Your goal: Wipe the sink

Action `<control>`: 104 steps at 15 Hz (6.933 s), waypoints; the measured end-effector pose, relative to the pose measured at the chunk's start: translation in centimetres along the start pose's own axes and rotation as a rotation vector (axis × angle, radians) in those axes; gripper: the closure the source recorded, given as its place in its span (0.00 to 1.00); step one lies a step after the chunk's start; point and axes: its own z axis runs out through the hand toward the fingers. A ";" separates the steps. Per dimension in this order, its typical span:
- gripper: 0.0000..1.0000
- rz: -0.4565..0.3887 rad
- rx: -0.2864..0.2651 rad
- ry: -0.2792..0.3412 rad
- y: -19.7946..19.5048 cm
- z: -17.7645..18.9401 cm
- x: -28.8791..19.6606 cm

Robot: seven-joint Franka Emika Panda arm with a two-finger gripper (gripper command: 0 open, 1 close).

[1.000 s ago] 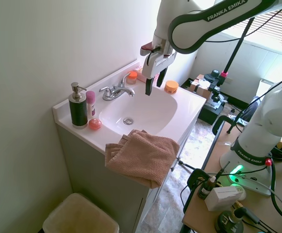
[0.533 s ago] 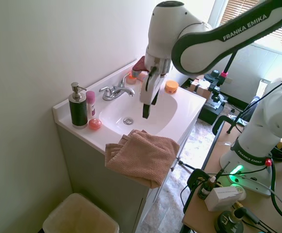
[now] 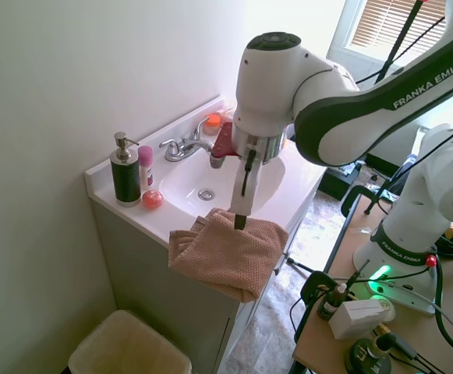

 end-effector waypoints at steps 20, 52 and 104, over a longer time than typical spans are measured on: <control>1.00 -0.024 -0.081 -0.026 -2.7 8.2 0.2; 1.00 0.330 -0.130 -0.123 4.1 12.9 14.1; 1.00 0.230 -0.009 0.459 4.2 18.8 17.0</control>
